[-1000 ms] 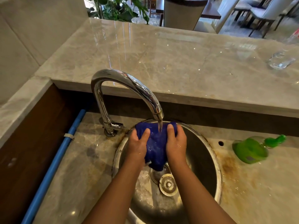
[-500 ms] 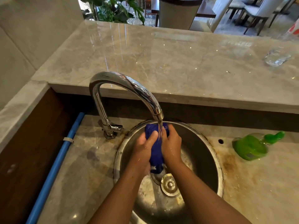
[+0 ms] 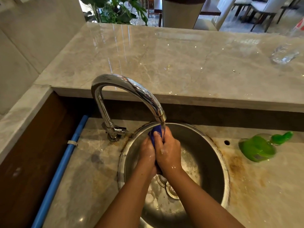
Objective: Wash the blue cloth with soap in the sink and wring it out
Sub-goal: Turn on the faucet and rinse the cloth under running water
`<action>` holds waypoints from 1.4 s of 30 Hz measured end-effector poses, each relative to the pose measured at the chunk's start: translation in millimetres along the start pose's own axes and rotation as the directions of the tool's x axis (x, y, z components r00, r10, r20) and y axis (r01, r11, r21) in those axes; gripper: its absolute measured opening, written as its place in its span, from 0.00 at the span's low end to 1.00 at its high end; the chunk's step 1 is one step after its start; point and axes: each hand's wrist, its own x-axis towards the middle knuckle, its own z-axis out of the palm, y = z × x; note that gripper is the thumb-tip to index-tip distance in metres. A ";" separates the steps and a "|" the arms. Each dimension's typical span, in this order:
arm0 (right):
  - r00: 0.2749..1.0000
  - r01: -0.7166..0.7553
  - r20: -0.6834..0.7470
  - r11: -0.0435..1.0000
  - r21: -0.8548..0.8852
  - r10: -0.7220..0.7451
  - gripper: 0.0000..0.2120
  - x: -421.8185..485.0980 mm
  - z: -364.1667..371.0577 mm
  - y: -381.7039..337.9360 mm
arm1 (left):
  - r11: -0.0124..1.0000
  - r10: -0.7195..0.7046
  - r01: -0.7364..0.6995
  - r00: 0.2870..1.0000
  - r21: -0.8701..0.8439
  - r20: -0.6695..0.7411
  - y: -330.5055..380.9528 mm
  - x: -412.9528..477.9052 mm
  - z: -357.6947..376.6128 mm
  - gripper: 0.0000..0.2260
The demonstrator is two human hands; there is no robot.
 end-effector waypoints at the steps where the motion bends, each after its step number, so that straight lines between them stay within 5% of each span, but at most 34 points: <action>1: 1.000 -0.009 0.004 1.000 0.009 0.009 0.09 2.2 0.7 3.1 | 0.999 0.035 -0.035 0.999 -0.002 -0.023 -2.3 0.2 -2.4 0.15; 8: 0.966 -0.236 -0.069 0.961 0.141 0.248 0.10 21.1 -5.8 26.8 | 0.991 0.133 -0.130 0.986 -0.034 0.100 -0.3 -18.4 -10.1 0.08; 16: 0.990 -0.141 0.047 0.926 0.349 0.133 0.09 -3.9 -18.2 -6.0 | 0.988 0.134 -0.118 0.978 0.101 -0.159 9.8 4.8 -10.7 0.11; 22: 0.996 0.072 0.052 0.996 -0.051 -0.070 0.12 0.5 -3.2 -1.8 | 0.999 -0.013 0.012 1.000 -0.042 -0.023 5.8 -2.2 3.9 0.18; 32: 0.967 -0.253 0.039 0.954 0.159 0.250 0.10 29.4 -14.0 22.8 | 0.994 0.094 -0.091 0.995 -0.061 0.046 13.4 -6.6 -25.0 0.07; 38: 0.917 -0.398 0.160 0.816 0.419 0.366 0.09 36.3 -27.5 10.4 | 0.989 -0.150 0.149 0.985 0.024 0.090 23.3 1.2 -47.1 0.18; 42: 0.903 -0.428 0.225 0.725 0.540 0.366 0.07 37.3 -32.1 -1.5 | 0.962 -0.272 0.273 0.953 0.013 0.136 24.9 0.3 -41.3 0.15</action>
